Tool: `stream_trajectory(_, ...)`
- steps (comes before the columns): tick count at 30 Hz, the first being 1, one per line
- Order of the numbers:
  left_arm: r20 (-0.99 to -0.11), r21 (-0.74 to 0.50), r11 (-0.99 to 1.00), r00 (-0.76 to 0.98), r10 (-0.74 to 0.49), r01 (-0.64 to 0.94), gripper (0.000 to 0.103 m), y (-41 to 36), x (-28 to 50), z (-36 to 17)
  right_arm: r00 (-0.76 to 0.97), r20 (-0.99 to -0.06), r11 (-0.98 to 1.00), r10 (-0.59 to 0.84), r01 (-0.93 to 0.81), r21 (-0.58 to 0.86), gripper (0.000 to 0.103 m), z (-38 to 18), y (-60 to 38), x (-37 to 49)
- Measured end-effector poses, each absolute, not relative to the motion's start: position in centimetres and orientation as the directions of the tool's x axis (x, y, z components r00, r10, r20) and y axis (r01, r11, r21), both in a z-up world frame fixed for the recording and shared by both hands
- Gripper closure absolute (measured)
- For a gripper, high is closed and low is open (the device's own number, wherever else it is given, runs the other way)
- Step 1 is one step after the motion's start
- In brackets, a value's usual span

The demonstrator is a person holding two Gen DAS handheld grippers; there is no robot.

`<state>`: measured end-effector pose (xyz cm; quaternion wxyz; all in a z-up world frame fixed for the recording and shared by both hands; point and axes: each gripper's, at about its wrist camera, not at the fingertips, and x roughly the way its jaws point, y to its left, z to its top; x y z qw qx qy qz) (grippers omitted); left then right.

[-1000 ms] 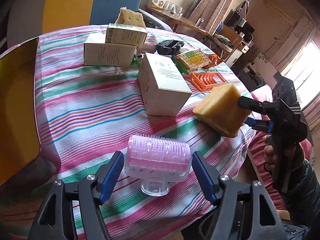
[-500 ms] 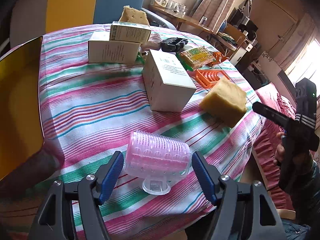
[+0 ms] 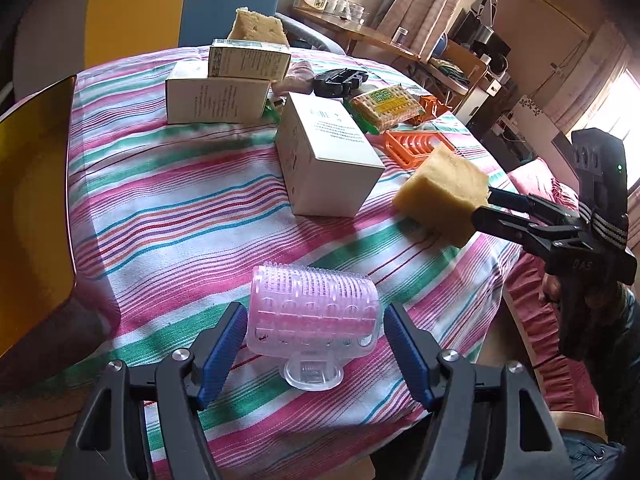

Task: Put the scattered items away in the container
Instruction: 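Carry roller and sponge into the gold tin and open both tools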

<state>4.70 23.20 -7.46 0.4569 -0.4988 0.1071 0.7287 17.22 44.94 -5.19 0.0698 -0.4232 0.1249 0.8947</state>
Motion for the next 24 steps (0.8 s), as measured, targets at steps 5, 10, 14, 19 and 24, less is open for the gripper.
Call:
stream_trajectory(5,-0.828,-0.299,-0.56,-0.081,0.555,-0.773,0.031,23.6,4.5,-7.6,-0.595,-0.803,-0.974,0.02,-0.192,0.119,0.01,-6.0,45.4,16.2)
stream_trajectory(10,-0.82,-0.309,-0.553,-0.078,0.567,-0.774,0.031,23.6,4.5,-7.4,-0.584,-0.811,-0.977,0.031,-0.19,0.1,0.022,-6.6,45.3,15.8)
stream_trajectory(14,-0.813,-0.316,-0.547,-0.076,0.577,-0.775,0.032,23.7,4.6,-7.3,-0.596,-0.803,-0.977,0.021,-0.183,0.111,0.03,-6.7,44.8,15.7)
stream_trajectory(19,-0.788,-0.332,-0.542,-0.088,0.609,-0.772,0.032,23.0,4.8,-6.1,-0.6,-0.8,-0.968,0.032,-0.218,0.125,0.033,-6.3,44.5,16.2)
stream_trajectory(24,-0.756,-0.348,-0.548,-0.118,0.643,-0.76,0.032,21.8,4.8,-4.6,-0.63,-0.775,-0.96,0.039,-0.238,0.145,0.034,-4.5,43.8,17.3)
